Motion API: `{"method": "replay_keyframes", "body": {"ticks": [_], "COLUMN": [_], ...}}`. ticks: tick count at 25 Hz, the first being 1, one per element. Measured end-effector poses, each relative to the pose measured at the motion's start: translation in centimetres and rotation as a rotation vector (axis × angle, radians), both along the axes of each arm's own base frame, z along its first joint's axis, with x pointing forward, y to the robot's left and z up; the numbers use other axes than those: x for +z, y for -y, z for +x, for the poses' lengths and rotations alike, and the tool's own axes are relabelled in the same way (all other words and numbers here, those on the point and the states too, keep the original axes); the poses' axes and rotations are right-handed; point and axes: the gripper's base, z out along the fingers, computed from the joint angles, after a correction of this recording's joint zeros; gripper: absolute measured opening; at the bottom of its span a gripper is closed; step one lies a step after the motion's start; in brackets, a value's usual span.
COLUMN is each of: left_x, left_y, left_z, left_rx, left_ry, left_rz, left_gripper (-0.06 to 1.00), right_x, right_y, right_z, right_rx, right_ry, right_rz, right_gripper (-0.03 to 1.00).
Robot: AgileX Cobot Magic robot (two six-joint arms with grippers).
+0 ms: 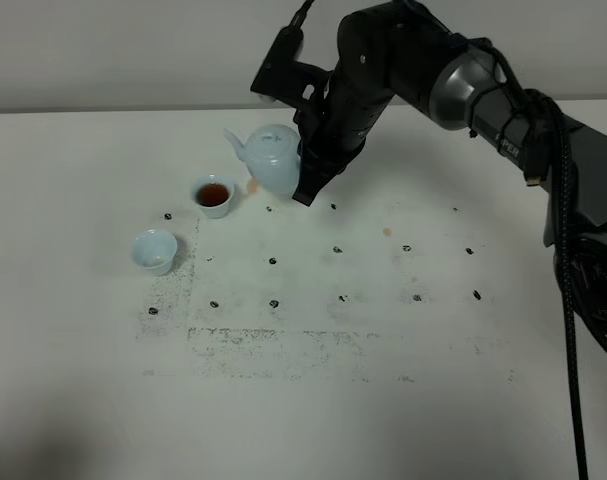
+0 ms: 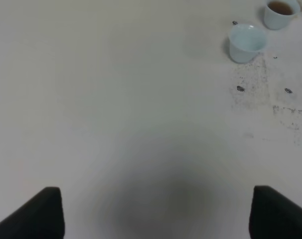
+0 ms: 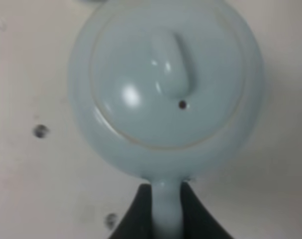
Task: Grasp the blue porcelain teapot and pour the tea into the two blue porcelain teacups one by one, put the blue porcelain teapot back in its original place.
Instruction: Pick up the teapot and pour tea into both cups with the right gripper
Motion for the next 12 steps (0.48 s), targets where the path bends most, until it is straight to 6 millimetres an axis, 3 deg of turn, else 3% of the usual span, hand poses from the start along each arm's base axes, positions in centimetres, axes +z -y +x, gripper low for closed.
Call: {"method": "replay_keyframes", "body": {"ticks": [7,12], "left_x": [0.0,0.0], "left_y": [0.0,0.0], "left_z": [0.0,0.0], "left_rx": [0.0,0.0], "left_ry": [0.0,0.0], "left_rz": [0.0,0.0], "left_gripper": [0.72,0.72], "right_x": [0.2,-1.8], "right_y": [0.2,0.4], "right_z": [-0.2,0.6], "right_rx": [-0.091,-0.13], "right_ry": [-0.08,-0.105], "right_rz": [0.067,0.069], "right_gripper": [0.04,0.04]}}
